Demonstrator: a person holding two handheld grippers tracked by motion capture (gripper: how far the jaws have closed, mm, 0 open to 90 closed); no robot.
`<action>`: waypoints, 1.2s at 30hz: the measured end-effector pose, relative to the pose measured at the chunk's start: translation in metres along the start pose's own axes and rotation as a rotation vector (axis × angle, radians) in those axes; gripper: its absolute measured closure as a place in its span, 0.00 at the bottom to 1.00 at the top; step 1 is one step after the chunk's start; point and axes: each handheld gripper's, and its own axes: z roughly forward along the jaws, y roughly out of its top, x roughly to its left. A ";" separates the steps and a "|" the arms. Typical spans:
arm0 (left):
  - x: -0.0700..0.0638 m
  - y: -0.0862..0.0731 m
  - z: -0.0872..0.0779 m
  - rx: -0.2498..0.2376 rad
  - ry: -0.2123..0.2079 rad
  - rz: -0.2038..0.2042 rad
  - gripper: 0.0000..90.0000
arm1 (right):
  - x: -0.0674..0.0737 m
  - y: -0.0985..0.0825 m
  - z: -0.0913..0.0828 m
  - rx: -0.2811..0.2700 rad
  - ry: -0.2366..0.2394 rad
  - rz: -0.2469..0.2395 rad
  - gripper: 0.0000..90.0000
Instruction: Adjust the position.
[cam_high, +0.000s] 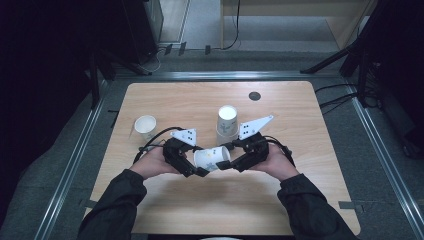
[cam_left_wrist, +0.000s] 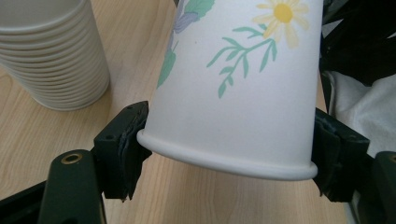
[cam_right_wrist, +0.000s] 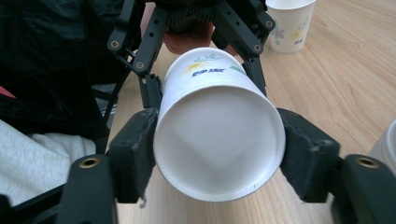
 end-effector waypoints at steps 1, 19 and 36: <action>0.000 0.000 0.000 -0.007 0.002 -0.005 0.26 | 0.000 0.000 0.000 0.000 0.000 -0.001 0.35; 0.005 0.003 -0.028 0.051 0.067 -0.027 0.26 | -0.004 -0.007 -0.003 0.026 -0.050 0.008 0.31; 0.006 0.021 -0.028 0.232 0.070 0.023 0.26 | -0.003 -0.014 0.003 0.077 -0.076 0.013 0.31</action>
